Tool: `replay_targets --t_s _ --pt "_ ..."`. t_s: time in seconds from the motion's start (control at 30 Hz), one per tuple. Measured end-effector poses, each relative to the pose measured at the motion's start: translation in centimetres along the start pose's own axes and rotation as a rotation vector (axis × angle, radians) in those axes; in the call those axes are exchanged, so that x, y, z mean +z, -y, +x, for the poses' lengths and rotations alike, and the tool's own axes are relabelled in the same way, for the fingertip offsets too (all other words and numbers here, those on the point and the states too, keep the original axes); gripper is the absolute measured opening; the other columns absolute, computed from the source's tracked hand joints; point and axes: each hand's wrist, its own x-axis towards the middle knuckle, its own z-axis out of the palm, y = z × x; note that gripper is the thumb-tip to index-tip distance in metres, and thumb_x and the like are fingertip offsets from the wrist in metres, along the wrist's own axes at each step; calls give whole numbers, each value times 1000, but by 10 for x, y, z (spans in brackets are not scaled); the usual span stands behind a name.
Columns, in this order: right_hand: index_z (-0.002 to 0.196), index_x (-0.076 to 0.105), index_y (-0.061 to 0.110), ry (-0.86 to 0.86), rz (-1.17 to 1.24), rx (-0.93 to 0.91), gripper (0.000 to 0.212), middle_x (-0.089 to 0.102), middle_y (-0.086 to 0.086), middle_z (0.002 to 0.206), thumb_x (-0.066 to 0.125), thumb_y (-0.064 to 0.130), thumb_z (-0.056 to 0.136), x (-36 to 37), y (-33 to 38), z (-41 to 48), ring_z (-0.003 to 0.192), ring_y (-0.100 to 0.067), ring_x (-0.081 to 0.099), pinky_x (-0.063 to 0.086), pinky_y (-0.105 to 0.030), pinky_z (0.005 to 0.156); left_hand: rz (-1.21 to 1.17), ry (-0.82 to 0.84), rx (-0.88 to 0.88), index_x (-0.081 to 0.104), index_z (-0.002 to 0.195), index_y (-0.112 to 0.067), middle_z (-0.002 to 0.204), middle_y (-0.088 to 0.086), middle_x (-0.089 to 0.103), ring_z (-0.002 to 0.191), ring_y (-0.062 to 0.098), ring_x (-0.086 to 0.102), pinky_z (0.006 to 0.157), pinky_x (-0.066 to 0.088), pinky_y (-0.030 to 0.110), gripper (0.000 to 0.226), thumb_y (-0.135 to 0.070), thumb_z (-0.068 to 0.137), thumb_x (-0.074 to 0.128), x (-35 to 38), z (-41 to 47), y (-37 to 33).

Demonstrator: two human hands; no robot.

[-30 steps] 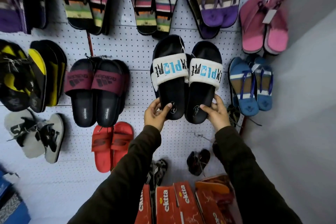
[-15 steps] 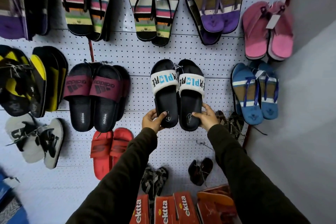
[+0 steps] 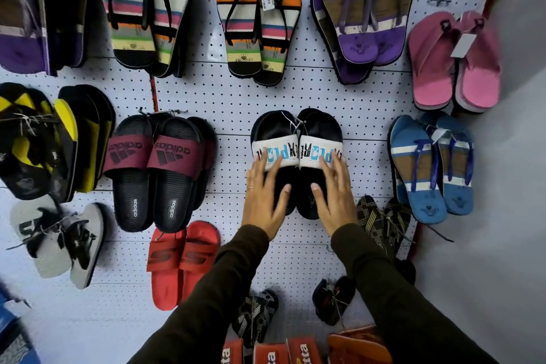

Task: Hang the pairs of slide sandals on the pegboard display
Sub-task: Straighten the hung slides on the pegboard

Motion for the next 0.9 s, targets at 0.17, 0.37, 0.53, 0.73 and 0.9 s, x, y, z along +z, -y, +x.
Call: replay_targets --t_s 0.17,0.37,0.53,0.73,0.9 --pt "160 10 29 167 -103 7 65 -6 7 169 36 39 102 14 -12 19 158 -24 -3 24 -47 125 246 289 -12 8 156 -24 166 2 -7 152 23 -14 125 9 44 67 -48 97 30 19 25 12" --pt "159 12 28 198 -153 -15 67 1 3 169 39 34 99 14 -16 26 157 -27 5 29 -46 123 331 335 16 7 156 -24 166 2 -4 153 25 -8 125 12 43 69 -48 96 29 17 34 28" --pt "158 20 25 156 -127 35 61 6 2 169 39 34 101 15 -3 25 157 -25 9 30 -48 122 274 314 10 10 156 -23 166 -2 3 154 20 -2 125 10 43 68 -47 96 30 5 32 25" --pt "155 31 19 8 -116 -13 56 15 -6 168 38 34 102 35 46 24 157 -28 8 11 -52 127 230 129 15 16 155 -21 165 -4 13 154 17 5 125 0 37 65 -44 97 35 -40 26 42" --pt "155 32 17 19 11 -140 58 14 -5 168 41 34 101 82 118 27 157 -26 7 12 -49 127 369 -42 25 24 153 -20 164 -3 16 154 18 4 125 -3 42 61 -43 97 33 -108 21 81"
